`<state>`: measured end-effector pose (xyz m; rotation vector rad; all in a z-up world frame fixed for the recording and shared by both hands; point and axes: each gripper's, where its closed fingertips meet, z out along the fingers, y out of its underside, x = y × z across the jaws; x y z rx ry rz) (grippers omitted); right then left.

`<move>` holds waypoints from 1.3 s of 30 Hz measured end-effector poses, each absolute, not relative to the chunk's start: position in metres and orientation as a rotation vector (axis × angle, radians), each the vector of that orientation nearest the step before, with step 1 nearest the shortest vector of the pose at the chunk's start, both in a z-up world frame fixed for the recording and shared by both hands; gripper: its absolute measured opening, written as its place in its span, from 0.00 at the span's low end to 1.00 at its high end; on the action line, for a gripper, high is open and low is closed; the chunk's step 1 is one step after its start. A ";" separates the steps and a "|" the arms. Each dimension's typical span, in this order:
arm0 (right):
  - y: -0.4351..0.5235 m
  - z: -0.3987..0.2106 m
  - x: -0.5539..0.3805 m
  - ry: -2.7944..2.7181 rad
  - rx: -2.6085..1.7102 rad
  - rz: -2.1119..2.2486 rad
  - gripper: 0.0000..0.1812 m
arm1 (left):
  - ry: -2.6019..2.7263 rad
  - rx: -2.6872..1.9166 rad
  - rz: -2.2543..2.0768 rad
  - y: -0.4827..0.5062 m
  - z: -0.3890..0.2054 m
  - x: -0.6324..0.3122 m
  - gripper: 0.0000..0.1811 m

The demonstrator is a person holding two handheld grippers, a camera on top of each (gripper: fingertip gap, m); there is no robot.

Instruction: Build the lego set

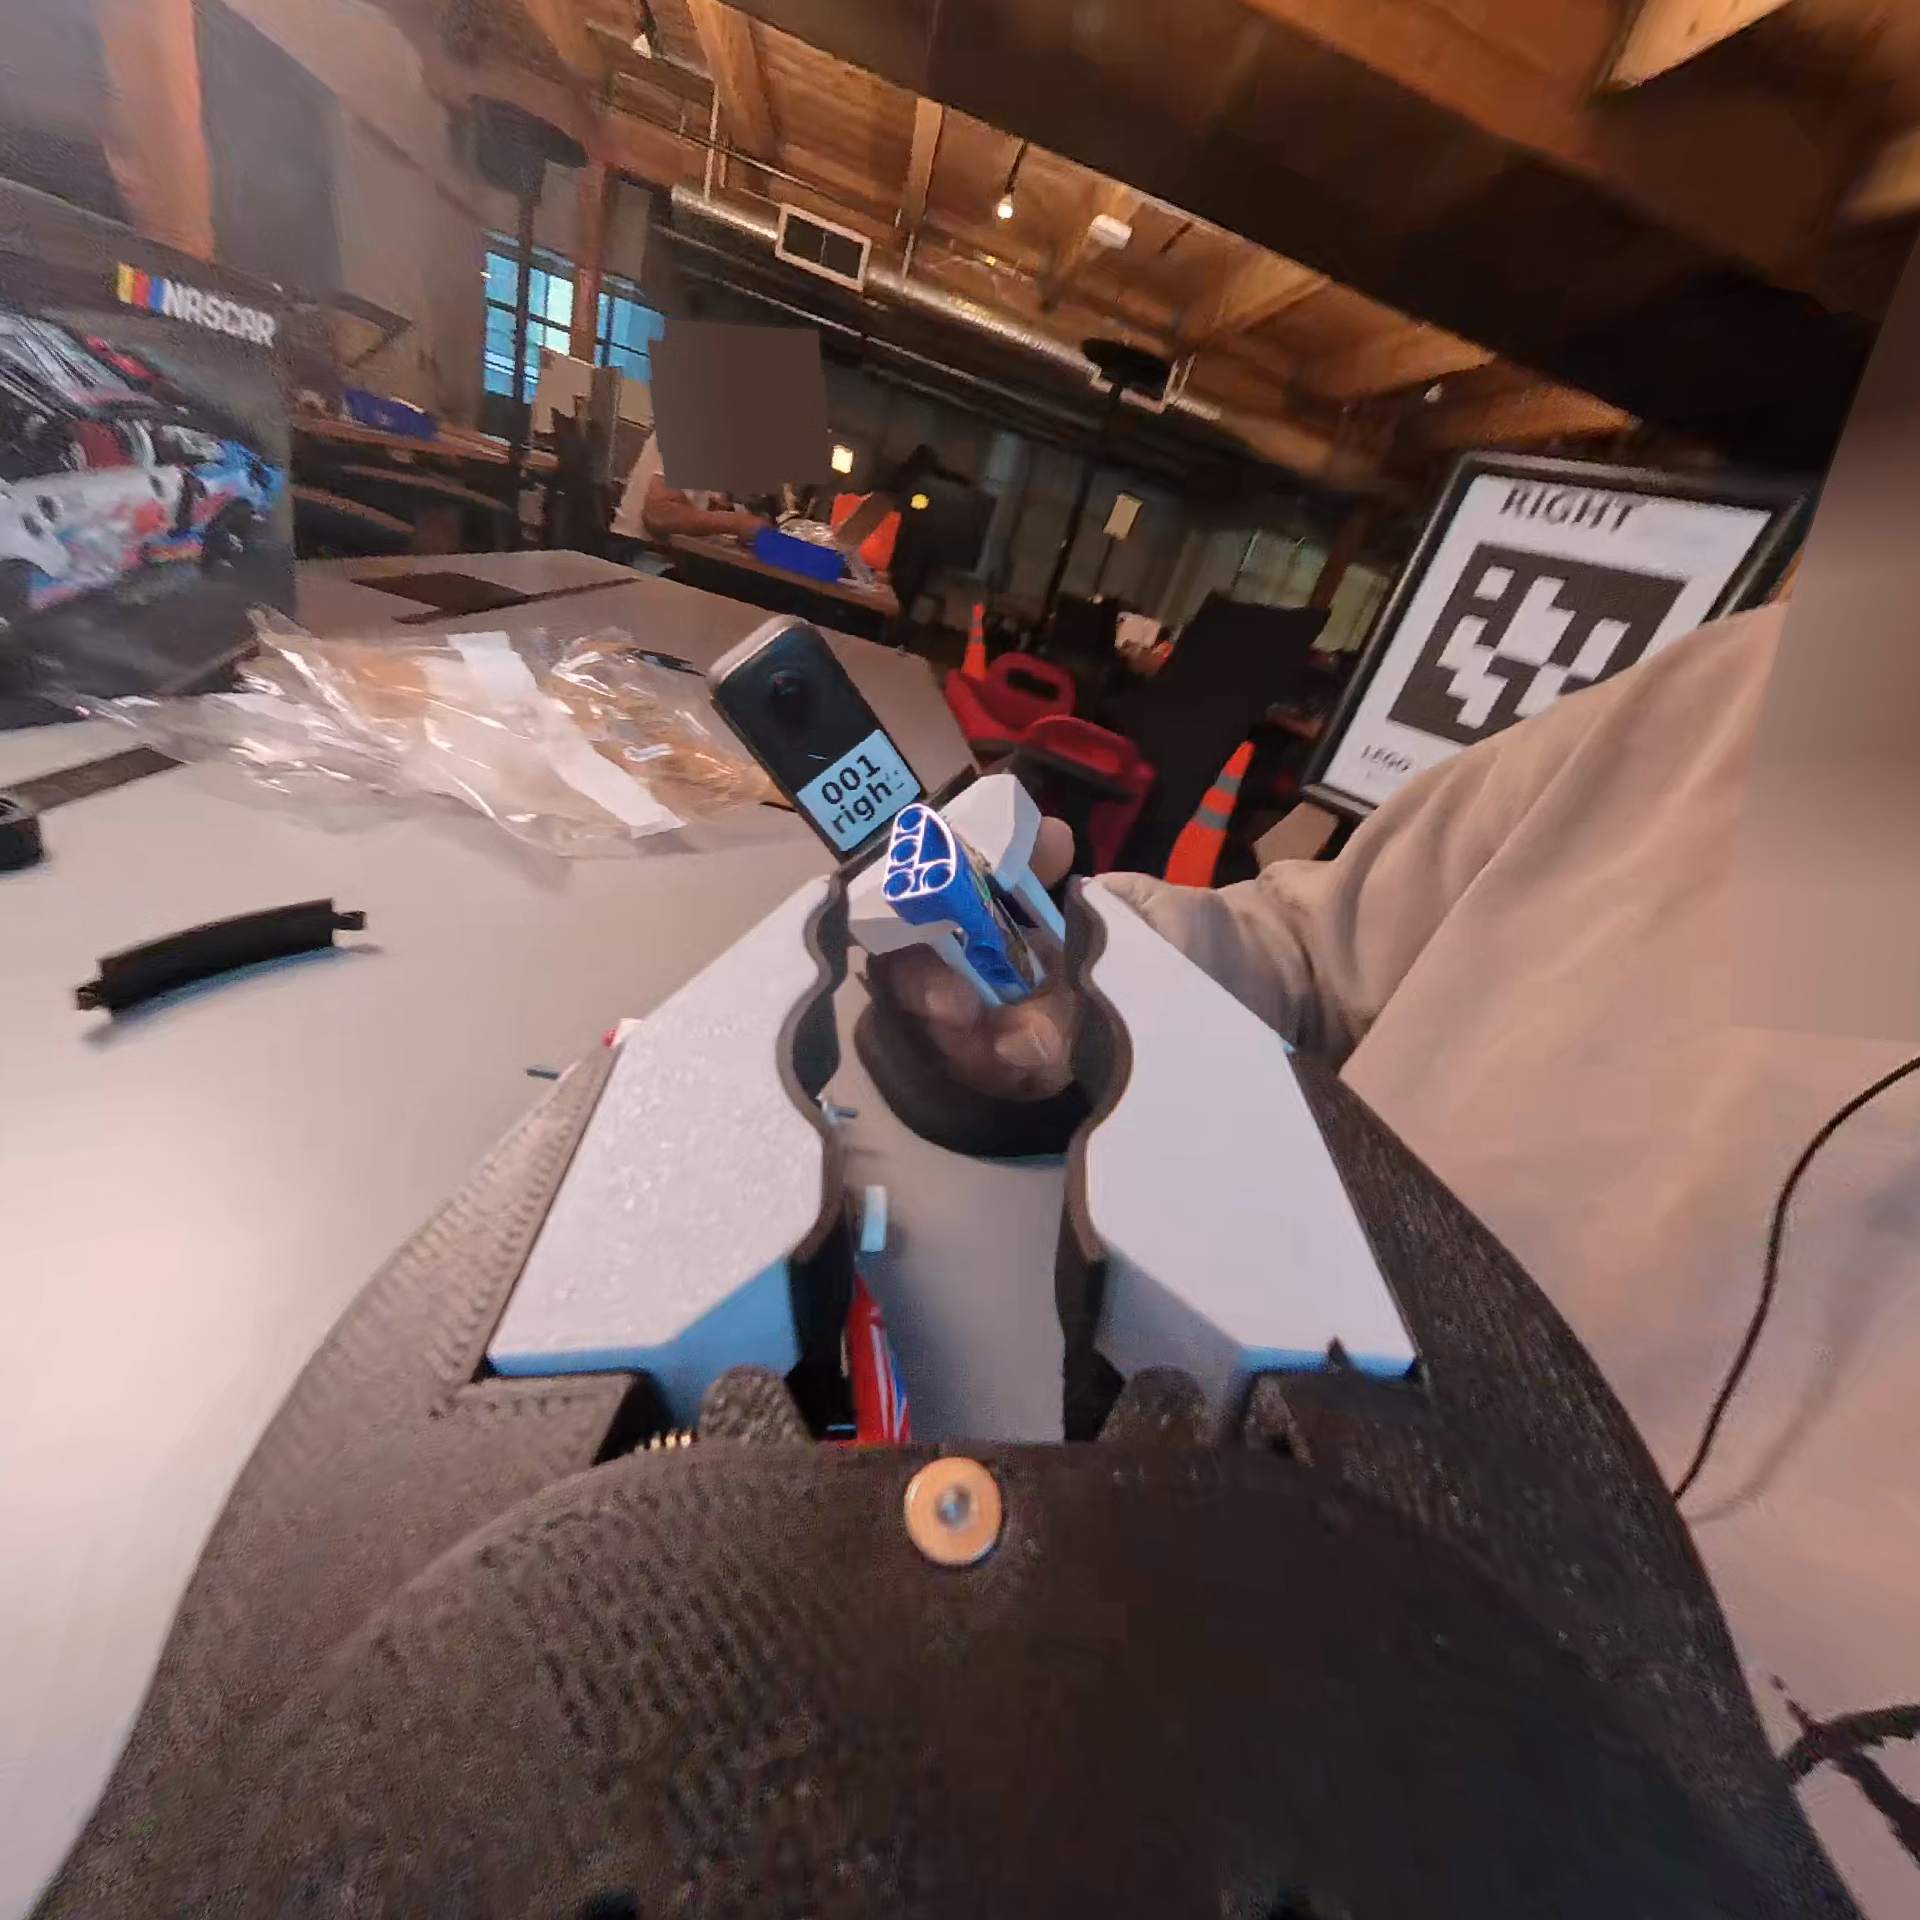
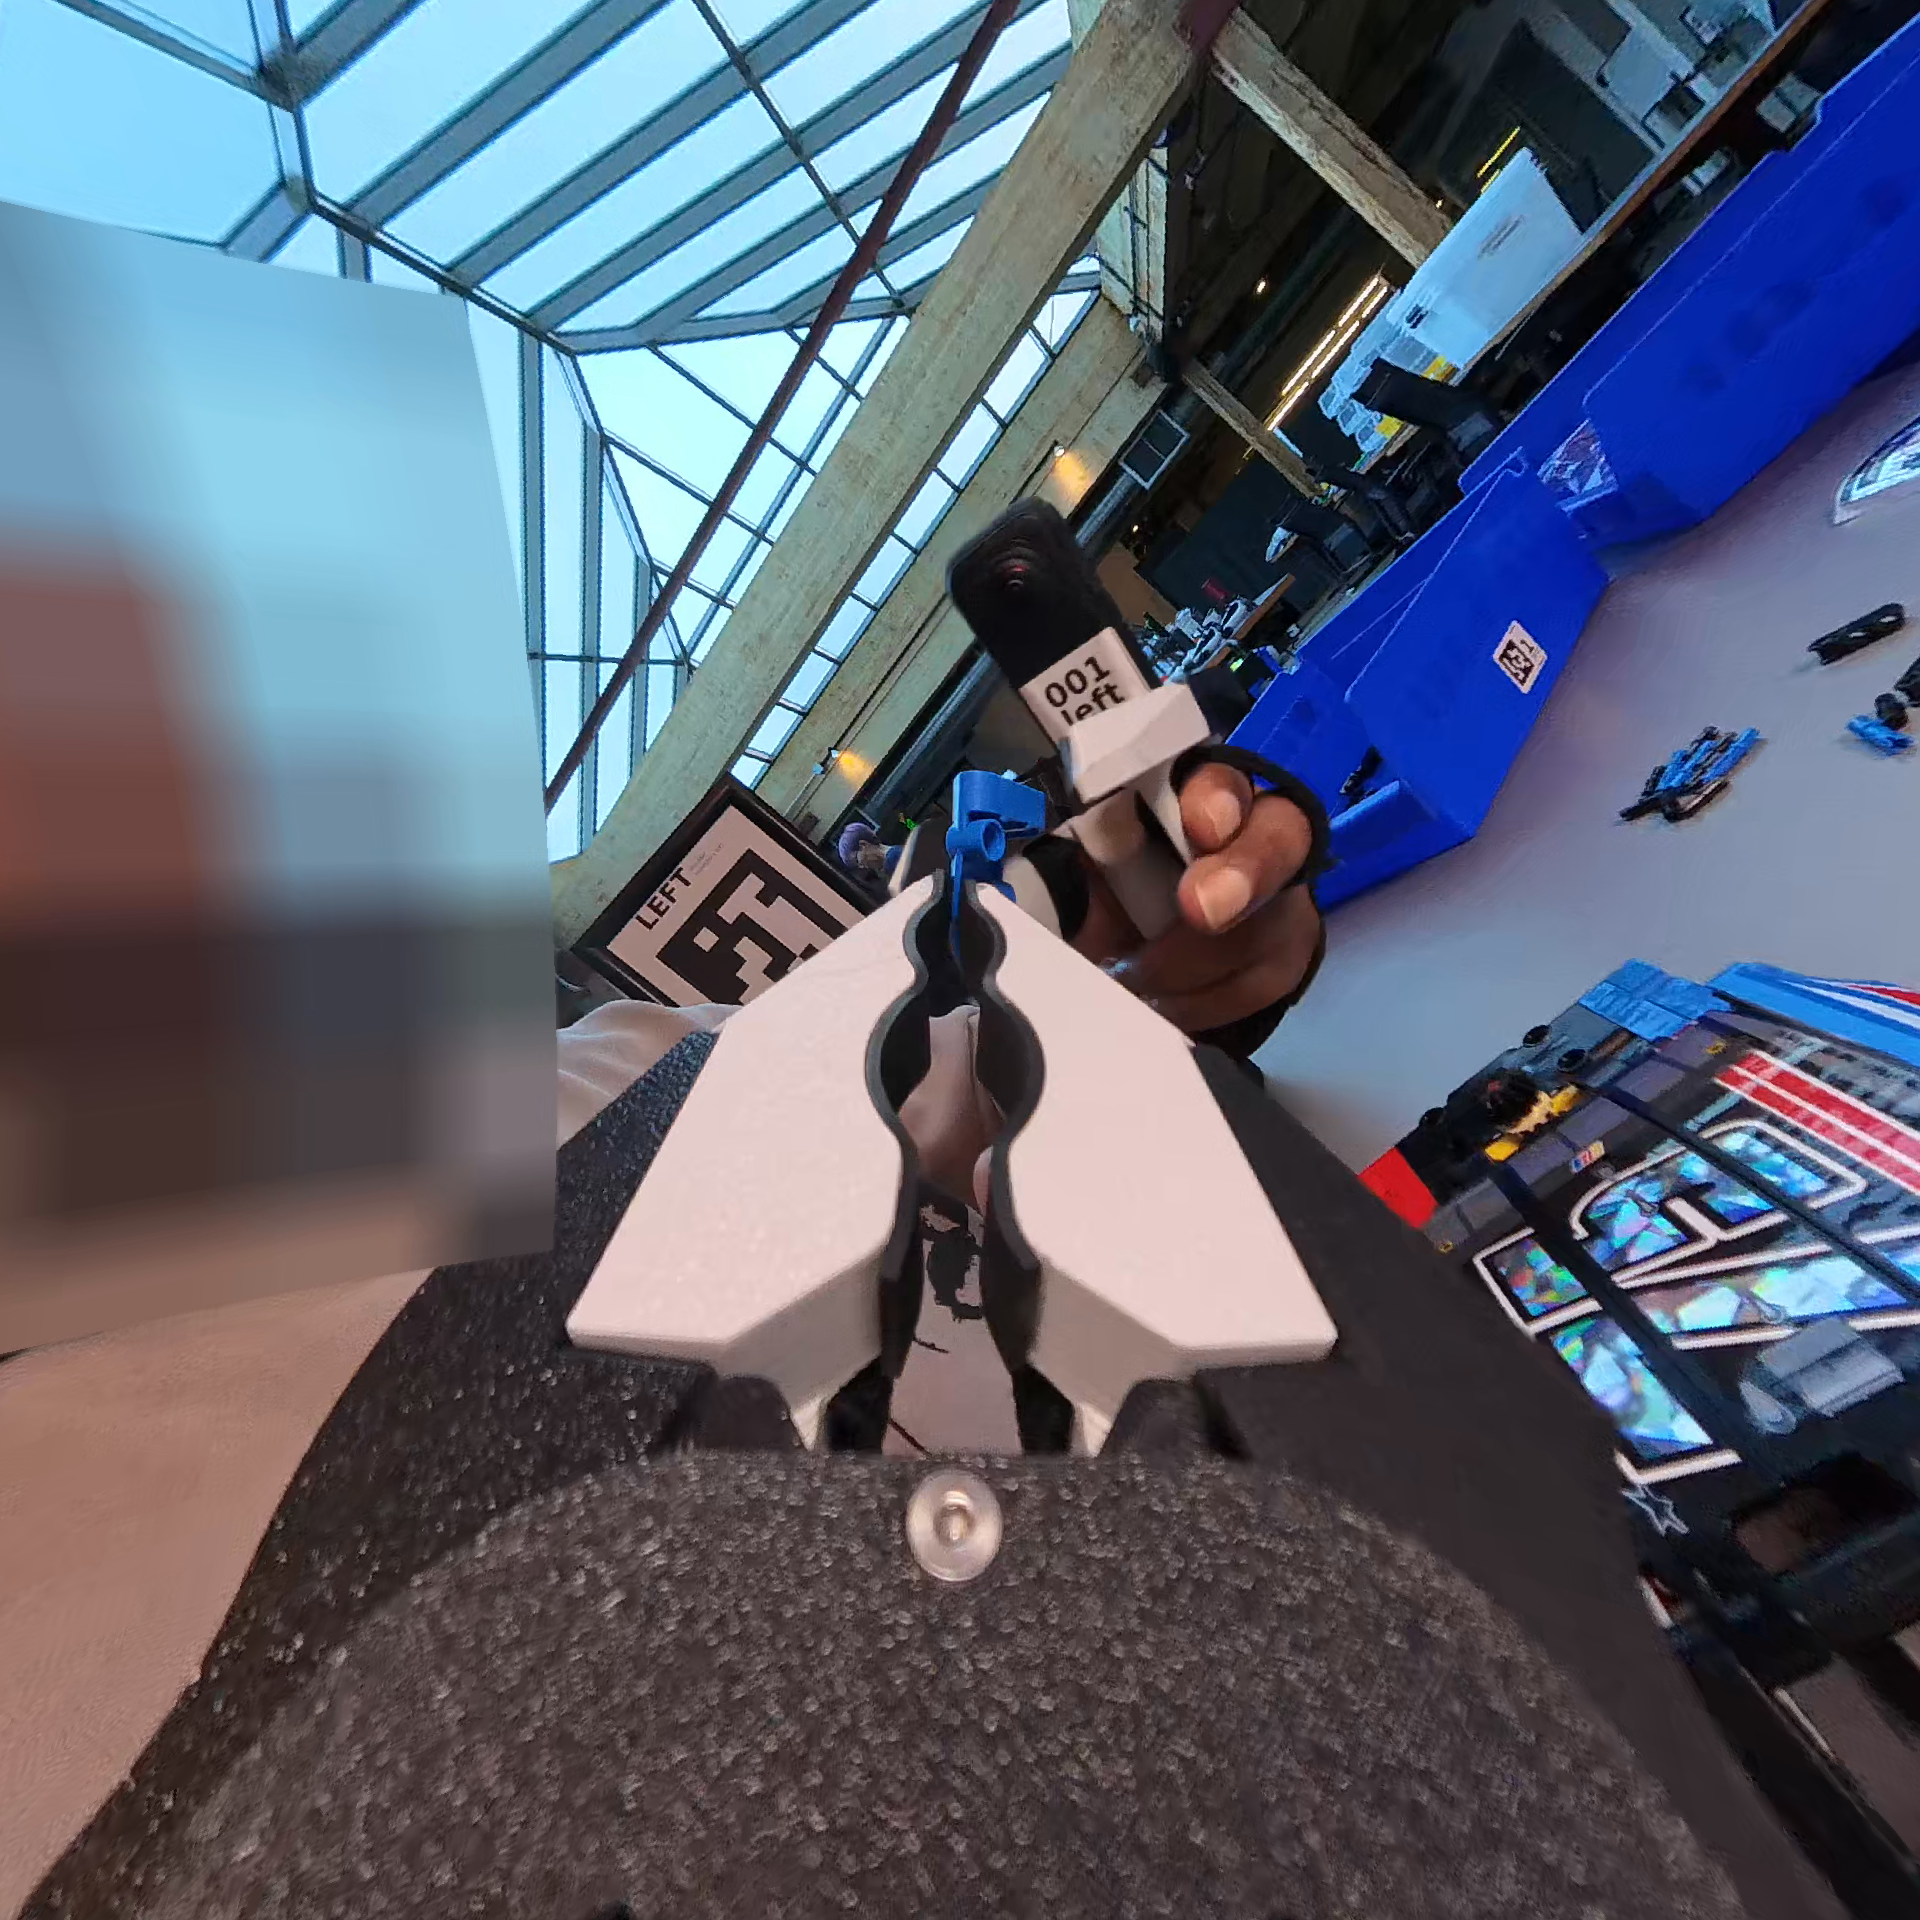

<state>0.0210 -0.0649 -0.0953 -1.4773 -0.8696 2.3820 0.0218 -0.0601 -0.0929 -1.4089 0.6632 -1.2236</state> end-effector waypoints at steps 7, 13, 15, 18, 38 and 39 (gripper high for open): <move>-0.063 -0.103 0.019 -0.960 -1.474 2.225 0.00 | 0.572 -1.495 -1.349 -0.054 -0.101 0.020 0.08; -0.058 -0.110 0.020 -1.078 -1.389 2.038 0.00 | 0.497 -1.549 -1.435 -0.049 -0.108 0.019 0.07; -0.058 -0.115 0.020 -1.114 -1.379 1.979 0.00 | 0.508 -1.561 -1.427 -0.049 -0.111 0.020 0.07; -0.059 -0.117 0.022 -1.134 -1.369 1.969 0.00 | 0.528 -1.567 -1.417 -0.049 -0.114 0.021 0.07; -0.016 -0.209 0.060 -1.961 -1.259 0.453 0.44 | 0.597 -1.448 -1.456 -0.054 -0.118 0.014 0.07; -0.011 -0.218 0.059 -2.016 -1.264 0.404 0.50 | 0.599 -1.452 -1.442 -0.053 -0.119 0.014 0.07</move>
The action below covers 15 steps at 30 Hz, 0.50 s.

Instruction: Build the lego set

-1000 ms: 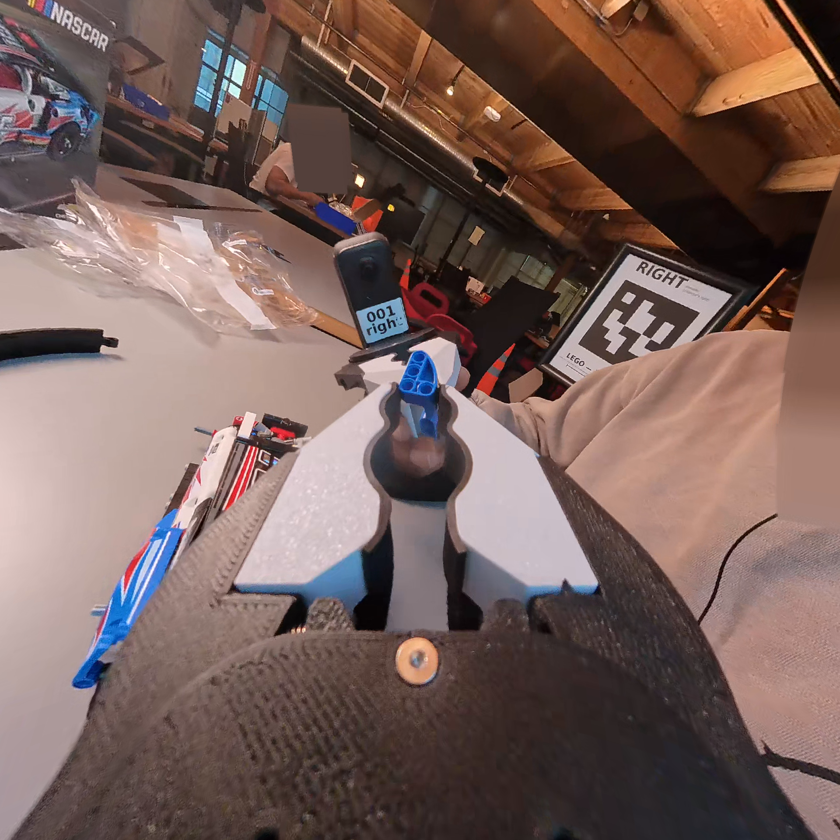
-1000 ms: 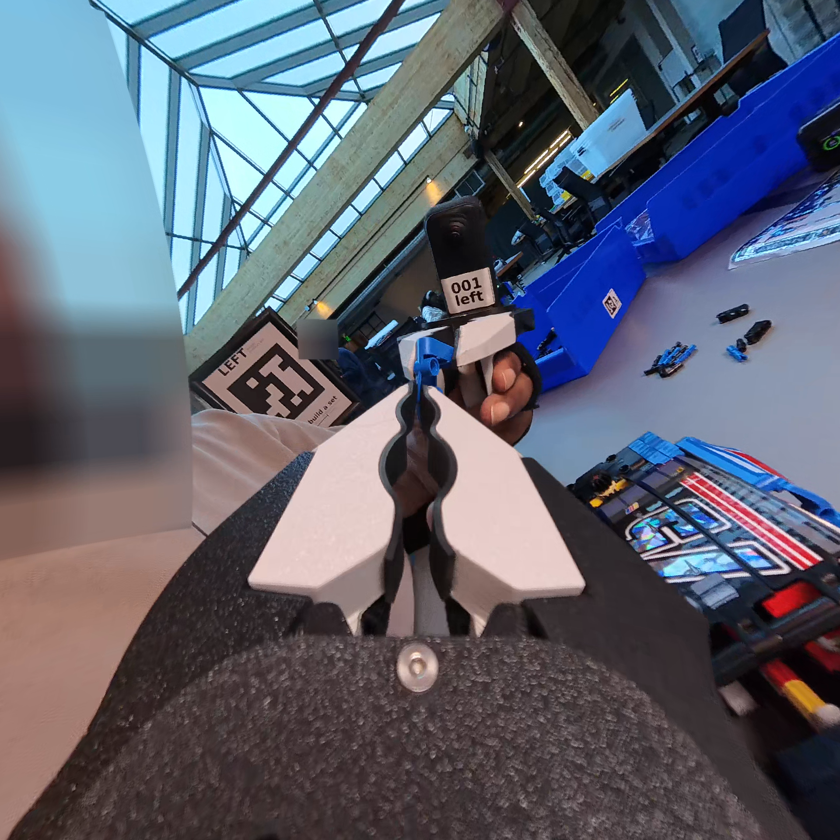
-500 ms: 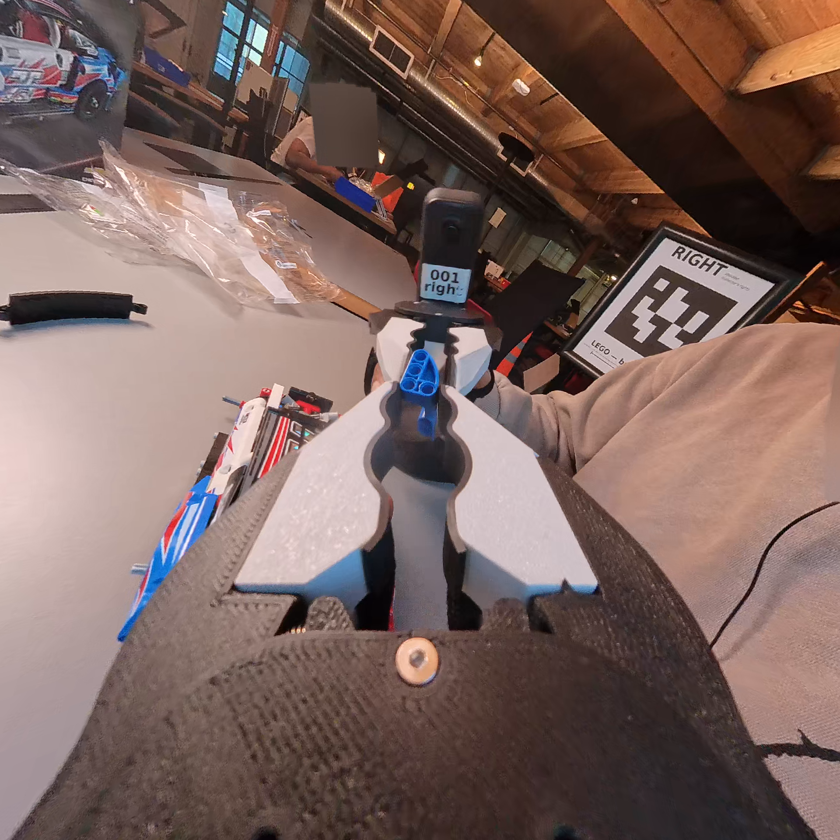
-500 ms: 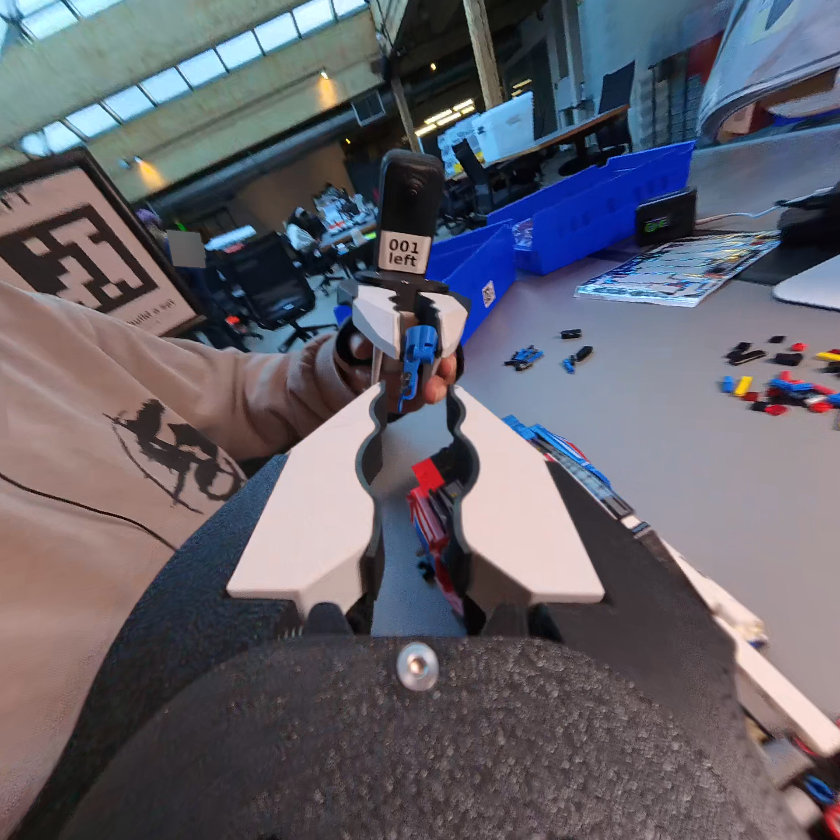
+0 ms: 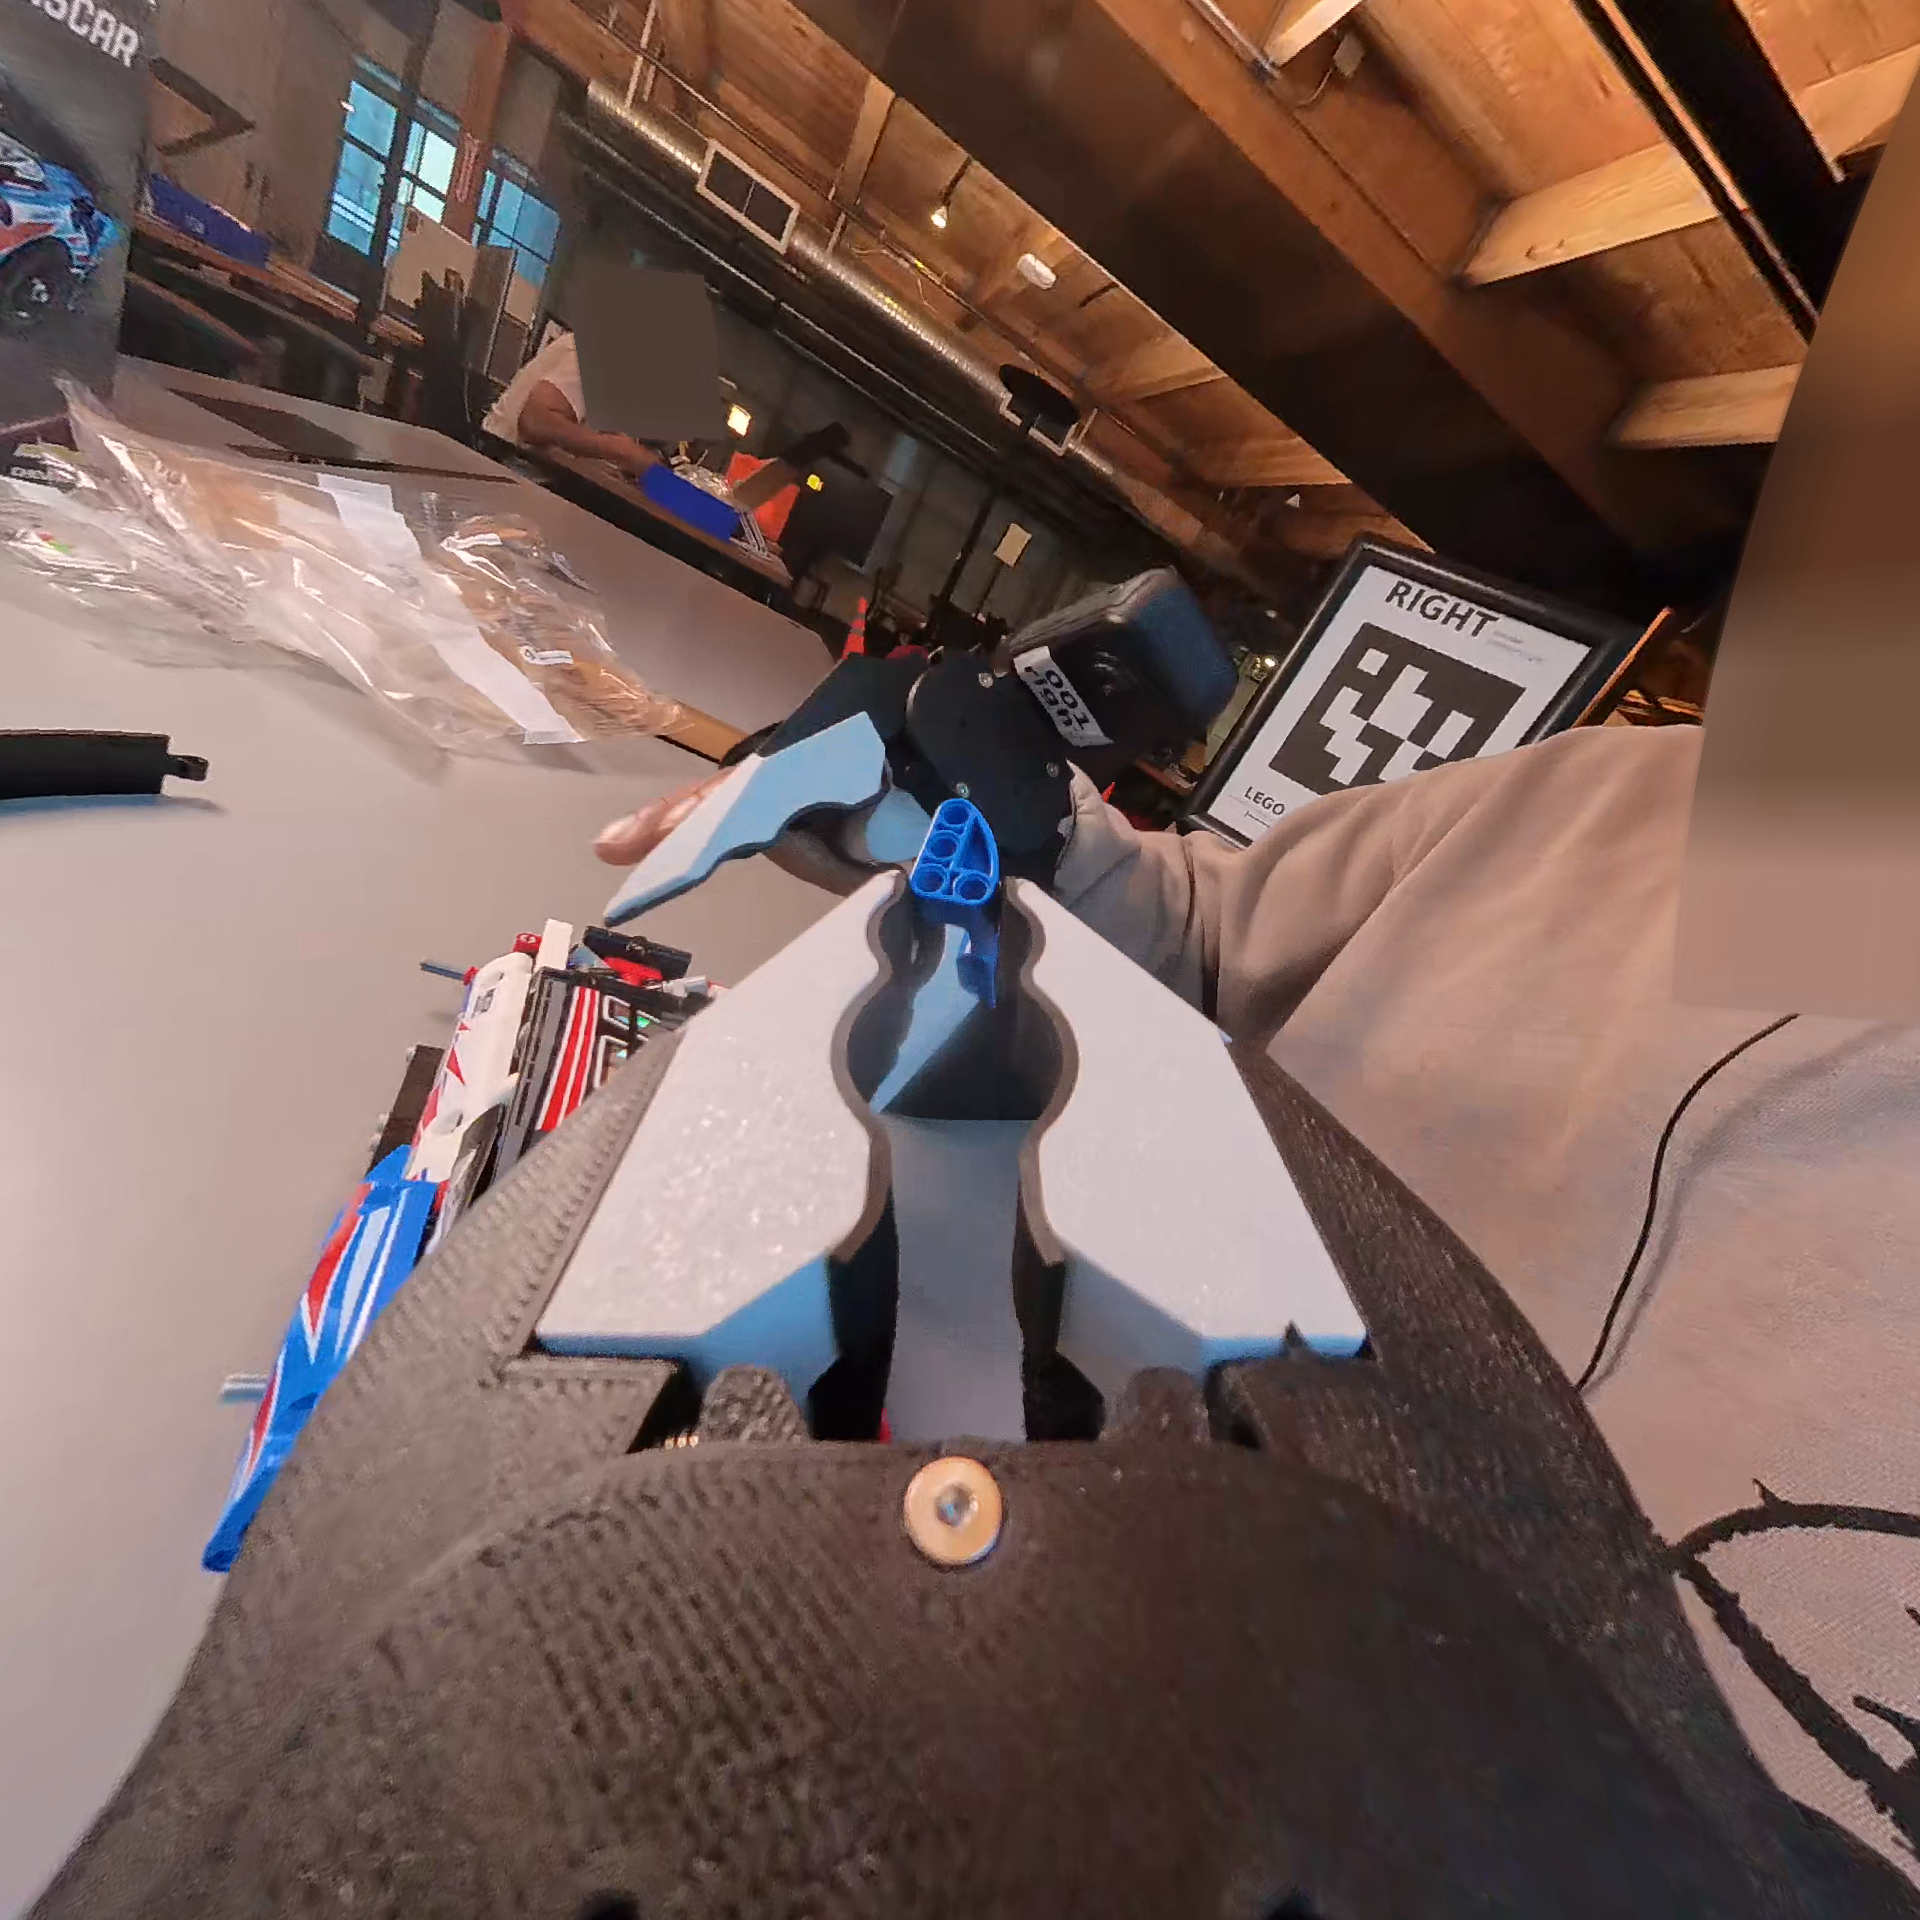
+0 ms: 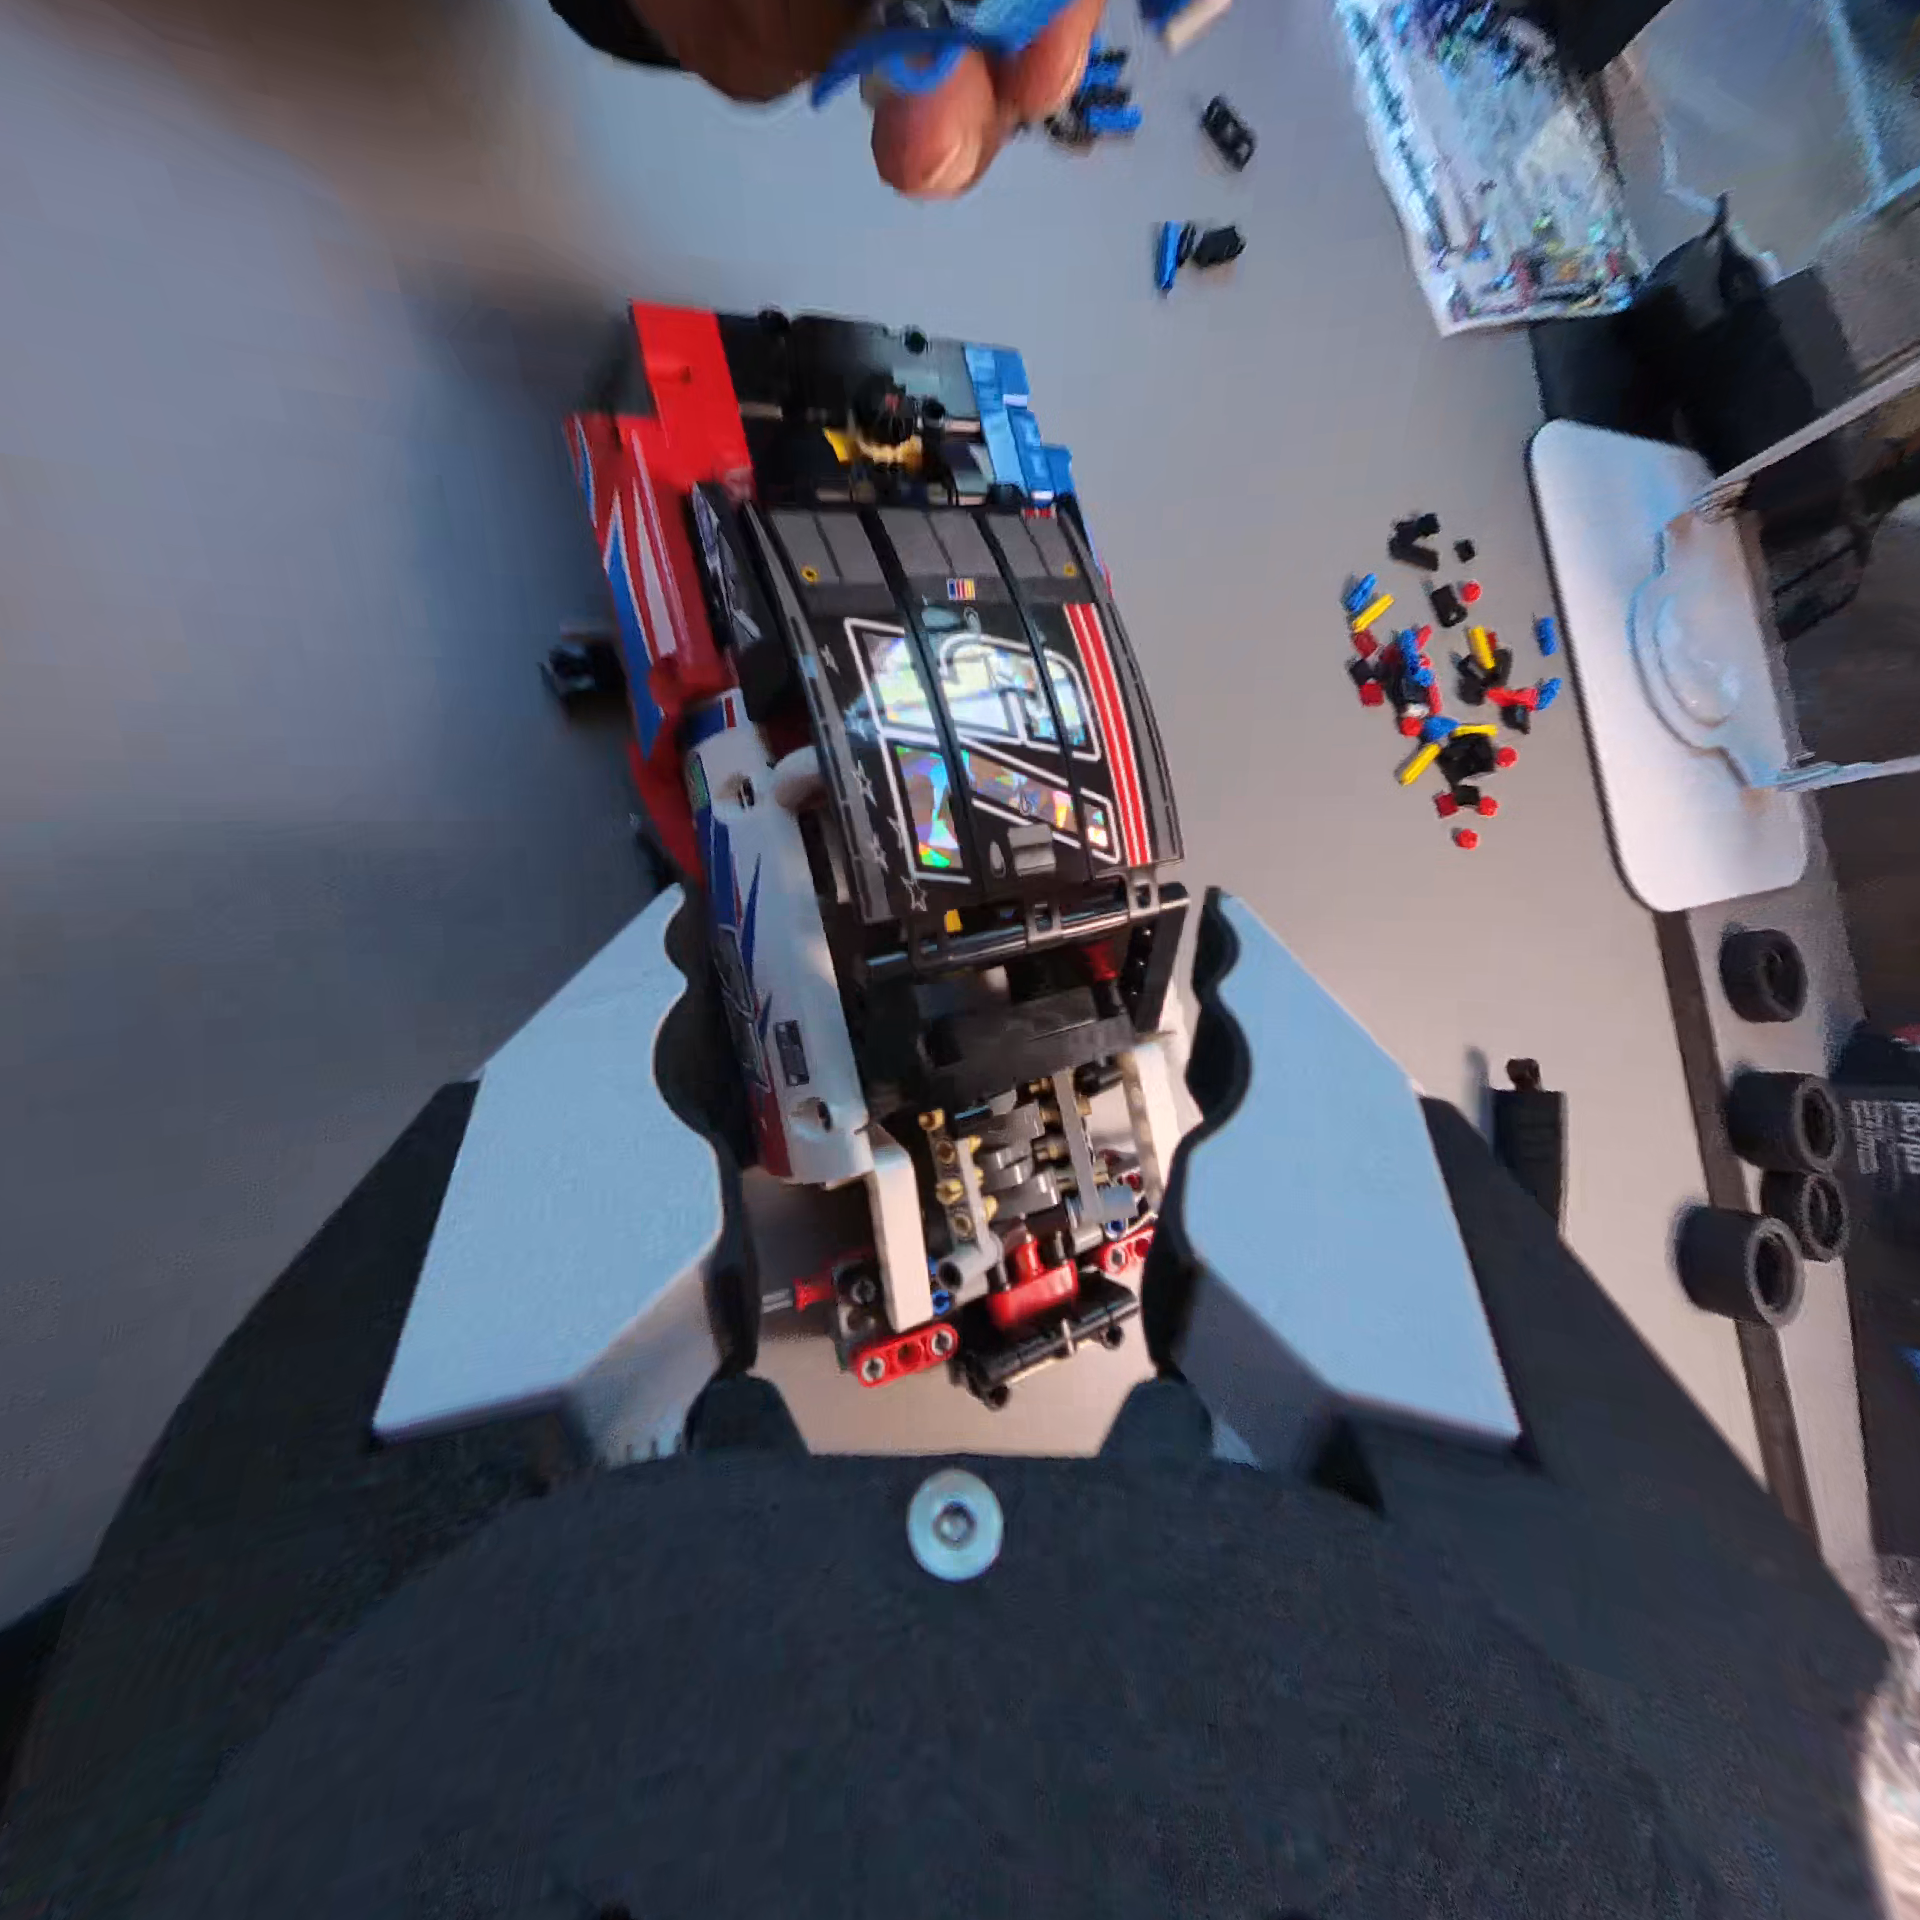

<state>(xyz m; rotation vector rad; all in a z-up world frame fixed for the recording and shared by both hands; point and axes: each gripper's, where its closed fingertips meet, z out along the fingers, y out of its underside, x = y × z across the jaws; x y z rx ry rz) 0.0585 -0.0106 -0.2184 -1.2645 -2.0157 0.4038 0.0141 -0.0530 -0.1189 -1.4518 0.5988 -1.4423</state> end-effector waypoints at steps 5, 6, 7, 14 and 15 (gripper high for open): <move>-0.002 -0.247 0.048 -2.283 -1.365 0.544 0.55 | 0.567 -1.405 -1.410 -0.050 -0.109 0.005 0.08; -0.001 -0.249 0.048 -2.327 -1.361 0.569 0.54 | 0.552 -1.398 -1.389 -0.049 -0.107 0.001 0.08; 0.004 -0.250 0.049 -2.364 -1.348 0.570 0.54 | 0.534 -1.387 -1.366 -0.048 -0.103 -0.005 0.08; 0.070 -0.250 0.065 -2.416 -1.406 0.458 0.54 | 0.347 -1.312 -1.226 -0.045 -0.085 -0.058 0.07; 0.080 -0.250 0.067 -2.407 -1.421 0.450 0.54 | 0.329 -1.310 -1.212 -0.045 -0.086 -0.063 0.07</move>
